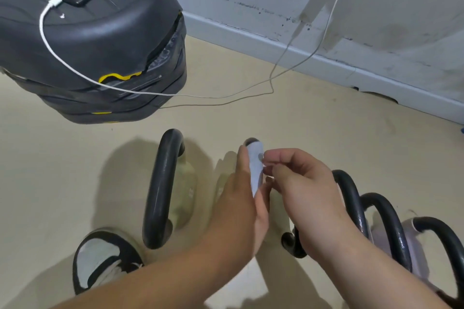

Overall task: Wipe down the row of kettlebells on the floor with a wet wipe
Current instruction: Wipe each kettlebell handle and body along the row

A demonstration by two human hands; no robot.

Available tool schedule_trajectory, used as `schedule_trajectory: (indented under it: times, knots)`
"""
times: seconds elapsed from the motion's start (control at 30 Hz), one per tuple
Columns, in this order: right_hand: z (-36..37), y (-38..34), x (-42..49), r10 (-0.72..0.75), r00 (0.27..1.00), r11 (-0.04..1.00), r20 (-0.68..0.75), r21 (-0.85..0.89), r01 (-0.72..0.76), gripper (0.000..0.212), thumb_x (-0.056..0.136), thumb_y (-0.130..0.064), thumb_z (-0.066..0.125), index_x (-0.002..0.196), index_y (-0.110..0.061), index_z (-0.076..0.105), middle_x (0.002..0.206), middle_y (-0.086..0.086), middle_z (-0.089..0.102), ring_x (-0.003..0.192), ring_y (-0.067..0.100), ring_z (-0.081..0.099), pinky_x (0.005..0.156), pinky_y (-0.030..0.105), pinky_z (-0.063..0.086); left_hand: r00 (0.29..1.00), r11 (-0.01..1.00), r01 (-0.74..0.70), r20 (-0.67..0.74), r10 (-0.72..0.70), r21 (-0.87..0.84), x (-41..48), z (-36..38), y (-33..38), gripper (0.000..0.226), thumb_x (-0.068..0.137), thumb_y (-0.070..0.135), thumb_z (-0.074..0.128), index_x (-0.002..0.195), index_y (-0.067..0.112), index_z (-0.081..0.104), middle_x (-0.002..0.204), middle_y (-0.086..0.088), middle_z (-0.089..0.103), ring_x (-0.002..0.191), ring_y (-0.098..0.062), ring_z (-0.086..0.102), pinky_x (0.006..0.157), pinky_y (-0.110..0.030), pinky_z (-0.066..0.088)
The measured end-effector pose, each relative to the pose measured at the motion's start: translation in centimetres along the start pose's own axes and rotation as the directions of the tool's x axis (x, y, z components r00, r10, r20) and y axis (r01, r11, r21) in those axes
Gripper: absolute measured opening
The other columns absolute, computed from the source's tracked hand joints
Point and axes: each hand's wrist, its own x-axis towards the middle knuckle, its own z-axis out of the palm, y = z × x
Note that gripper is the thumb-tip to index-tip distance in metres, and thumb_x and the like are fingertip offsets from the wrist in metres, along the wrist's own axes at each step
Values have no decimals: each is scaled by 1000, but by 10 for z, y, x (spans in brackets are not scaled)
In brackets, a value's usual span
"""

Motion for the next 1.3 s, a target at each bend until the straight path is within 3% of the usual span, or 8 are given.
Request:
schedule_trajectory:
  times: [0.23,0.33,0.5,0.63,0.77,1.03,1.17,1.3]
  knots:
    - [28,4,-30,75,992,997,102,-32,-72,14,102,-24,49,97,-23,63,73,-4,68,66,11,66,64,26,51,975,922,212,6,-222,-323,12,-29,-7,40,106,47,34,146,51,39,136,25,53,126,1,51,113,-31,40]
    - [59,3,-26,109,994,977,7,-183,-106,19,102,-40,48,109,-24,53,102,-2,65,88,13,68,80,33,60,941,857,303,-11,-338,-416,10,-35,-6,32,97,55,45,127,43,51,110,15,58,102,-8,59,96,-34,50]
    - [92,-4,8,-12,991,873,-136,-484,-56,51,85,-39,61,122,-15,36,116,7,45,106,32,58,87,43,54,810,370,535,337,-479,-760,13,-42,-8,53,103,53,38,113,14,72,84,-6,78,67,-15,74,50,-20,55]
    - [80,-27,48,-13,1000,661,6,-751,13,20,95,-12,51,114,-6,47,129,21,53,116,39,58,80,32,39,806,565,526,161,-569,-635,12,-32,-14,49,106,21,40,154,26,37,138,2,61,107,-10,62,84,-22,54]
    - [82,-51,76,116,990,653,73,-757,-21,27,95,-7,58,121,0,62,129,24,63,120,38,63,75,32,43,897,823,414,21,-441,-388,9,-28,-27,54,105,14,33,156,28,27,120,17,43,102,-6,45,90,-21,35]
    - [77,-47,97,212,974,766,80,-633,-115,40,99,-12,51,137,0,56,142,20,58,131,36,56,82,32,43,889,852,455,83,-450,-259,10,-20,-49,57,105,16,33,157,37,27,151,13,43,122,-13,53,98,-26,45]
    - [70,-14,62,-135,990,800,50,-584,139,33,105,-21,45,132,-2,49,110,11,58,96,27,56,73,28,39,889,850,456,106,-445,-262,13,-16,-59,36,100,15,40,127,33,56,125,6,64,109,-16,64,95,-33,53]
    - [68,21,12,-293,956,796,24,-548,257,17,104,-25,47,114,-13,39,100,8,57,74,16,56,51,15,32,905,857,425,107,-412,-291,12,-20,-57,15,100,17,55,90,26,62,83,12,71,76,2,67,64,-9,50]
